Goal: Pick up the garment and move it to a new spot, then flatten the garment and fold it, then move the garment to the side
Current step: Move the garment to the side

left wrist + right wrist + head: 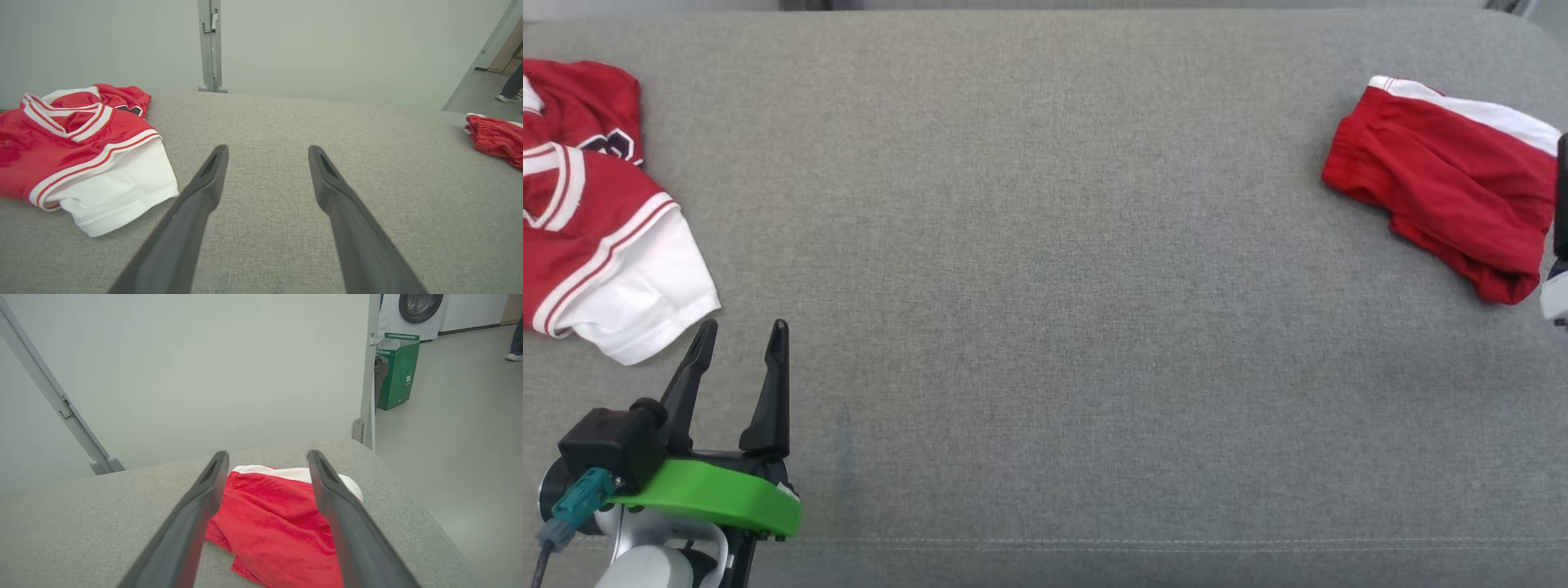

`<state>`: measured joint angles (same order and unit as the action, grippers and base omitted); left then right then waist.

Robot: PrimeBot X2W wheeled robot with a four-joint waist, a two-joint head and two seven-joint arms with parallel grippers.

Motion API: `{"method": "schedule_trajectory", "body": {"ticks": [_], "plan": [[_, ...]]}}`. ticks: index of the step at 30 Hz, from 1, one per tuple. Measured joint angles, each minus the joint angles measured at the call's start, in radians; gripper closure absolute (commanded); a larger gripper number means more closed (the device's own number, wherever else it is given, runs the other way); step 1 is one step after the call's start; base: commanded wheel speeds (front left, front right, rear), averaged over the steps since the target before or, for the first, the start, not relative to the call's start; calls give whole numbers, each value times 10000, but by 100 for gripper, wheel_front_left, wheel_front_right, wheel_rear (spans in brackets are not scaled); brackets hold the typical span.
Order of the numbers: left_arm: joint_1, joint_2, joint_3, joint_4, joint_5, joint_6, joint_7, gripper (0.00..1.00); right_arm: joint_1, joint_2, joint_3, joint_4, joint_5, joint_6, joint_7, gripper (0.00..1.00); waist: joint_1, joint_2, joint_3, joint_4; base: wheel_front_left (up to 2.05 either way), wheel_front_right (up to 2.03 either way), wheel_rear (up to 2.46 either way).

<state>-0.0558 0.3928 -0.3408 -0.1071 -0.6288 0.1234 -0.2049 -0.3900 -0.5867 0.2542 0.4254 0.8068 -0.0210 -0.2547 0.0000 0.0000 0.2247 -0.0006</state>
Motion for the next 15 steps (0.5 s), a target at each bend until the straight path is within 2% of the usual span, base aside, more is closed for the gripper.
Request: {"method": "schedule_trajectory", "body": {"ticks": [5, 8, 15], "plan": [[173, -84, -196, 470, 86, -12, -75, 0, 987, 596, 150, -566, -489, -518, 0, 0, 0, 0, -686, 200, 0, 0, 0], [551, -88, -261, 773, 148, -12, -98, 0, 1505, 1024, 194, -1012, -861, -673, 2, 0, 0, 0, -1108, 304, 0, 0, 0], [1326, -88, -301, 1053, 188, -12, -176, 0, 2993, 1569, 453, -1534, -1626, -941, 2, 0, 0, 0, -1982, 414, 0, 0, 0]]}}
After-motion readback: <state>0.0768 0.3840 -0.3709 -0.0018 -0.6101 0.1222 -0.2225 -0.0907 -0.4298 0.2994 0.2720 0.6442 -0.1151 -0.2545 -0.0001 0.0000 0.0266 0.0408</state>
